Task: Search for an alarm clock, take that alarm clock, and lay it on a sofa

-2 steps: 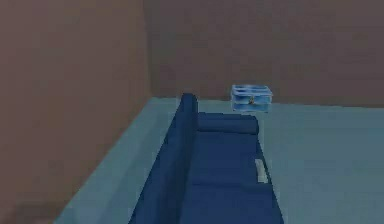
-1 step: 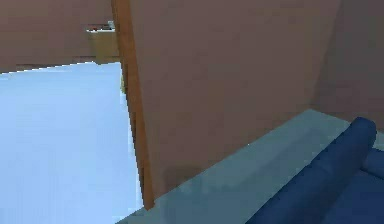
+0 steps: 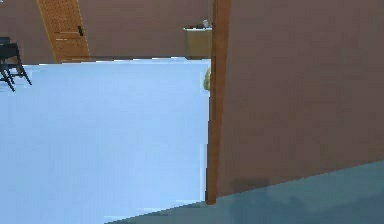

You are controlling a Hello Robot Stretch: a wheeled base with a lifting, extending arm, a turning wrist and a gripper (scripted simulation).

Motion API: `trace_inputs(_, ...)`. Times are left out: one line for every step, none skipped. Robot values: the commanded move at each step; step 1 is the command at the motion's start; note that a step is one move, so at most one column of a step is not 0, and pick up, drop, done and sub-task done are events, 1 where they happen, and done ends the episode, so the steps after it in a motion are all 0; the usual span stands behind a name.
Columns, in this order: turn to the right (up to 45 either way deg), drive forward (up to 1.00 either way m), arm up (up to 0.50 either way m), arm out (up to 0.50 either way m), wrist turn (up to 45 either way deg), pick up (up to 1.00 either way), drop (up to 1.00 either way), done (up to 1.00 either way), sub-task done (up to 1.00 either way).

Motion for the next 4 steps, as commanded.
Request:
trace_inputs(0.0,0.00,0.00,0.48,0.0,0.00,0.00,0.00,0.00)
trace_inputs(0.0,0.00,0.00,0.00,45.0,0.00,0.00,0.00,0.00)
trace_inputs(0.0,0.00,0.00,0.00,18.0,0.00,0.00,0.00,0.00)
trace_inputs(0.0,0.00,-0.40,0.00,0.0,0.00,0.00,0.00,0.00)
